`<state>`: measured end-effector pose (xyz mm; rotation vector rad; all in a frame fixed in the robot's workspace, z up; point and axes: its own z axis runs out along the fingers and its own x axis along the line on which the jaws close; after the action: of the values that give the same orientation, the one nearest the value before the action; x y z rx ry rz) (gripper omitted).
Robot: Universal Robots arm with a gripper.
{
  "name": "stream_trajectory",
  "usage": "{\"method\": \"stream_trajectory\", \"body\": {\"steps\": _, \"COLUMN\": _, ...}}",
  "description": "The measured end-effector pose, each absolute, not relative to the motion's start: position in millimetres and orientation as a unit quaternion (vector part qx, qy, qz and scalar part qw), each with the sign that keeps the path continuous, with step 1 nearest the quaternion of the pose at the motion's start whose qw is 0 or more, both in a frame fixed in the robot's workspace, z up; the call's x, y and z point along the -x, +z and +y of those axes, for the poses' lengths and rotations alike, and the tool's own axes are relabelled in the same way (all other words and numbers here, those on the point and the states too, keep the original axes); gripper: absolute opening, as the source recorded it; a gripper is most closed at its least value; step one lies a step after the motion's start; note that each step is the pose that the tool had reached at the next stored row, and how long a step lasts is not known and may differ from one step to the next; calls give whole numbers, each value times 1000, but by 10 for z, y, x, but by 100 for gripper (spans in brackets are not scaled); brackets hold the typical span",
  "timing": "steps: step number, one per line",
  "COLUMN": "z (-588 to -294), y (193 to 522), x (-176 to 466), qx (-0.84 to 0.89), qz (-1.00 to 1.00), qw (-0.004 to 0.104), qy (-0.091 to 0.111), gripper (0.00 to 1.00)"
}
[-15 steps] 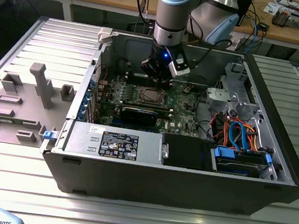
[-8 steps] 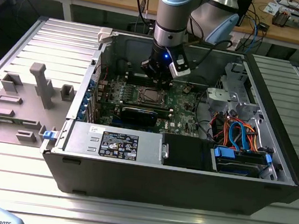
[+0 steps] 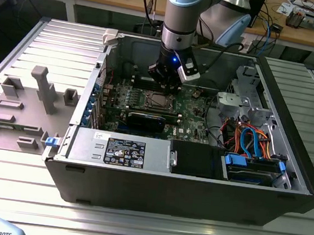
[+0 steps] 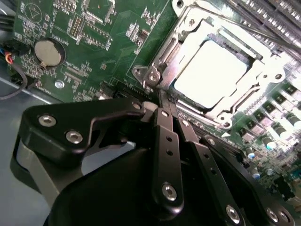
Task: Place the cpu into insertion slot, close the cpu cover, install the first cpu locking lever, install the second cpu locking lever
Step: 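Install the first cpu locking lever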
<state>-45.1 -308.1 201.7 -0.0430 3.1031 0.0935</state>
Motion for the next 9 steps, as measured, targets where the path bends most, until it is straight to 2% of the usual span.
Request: {"method": "stream_trajectory", "body": {"steps": 9, "z": -3081, "y": 2016, "x": 451, "qx": 14, "qz": 999, "qw": 19, "qy": 42, "gripper": 11}}
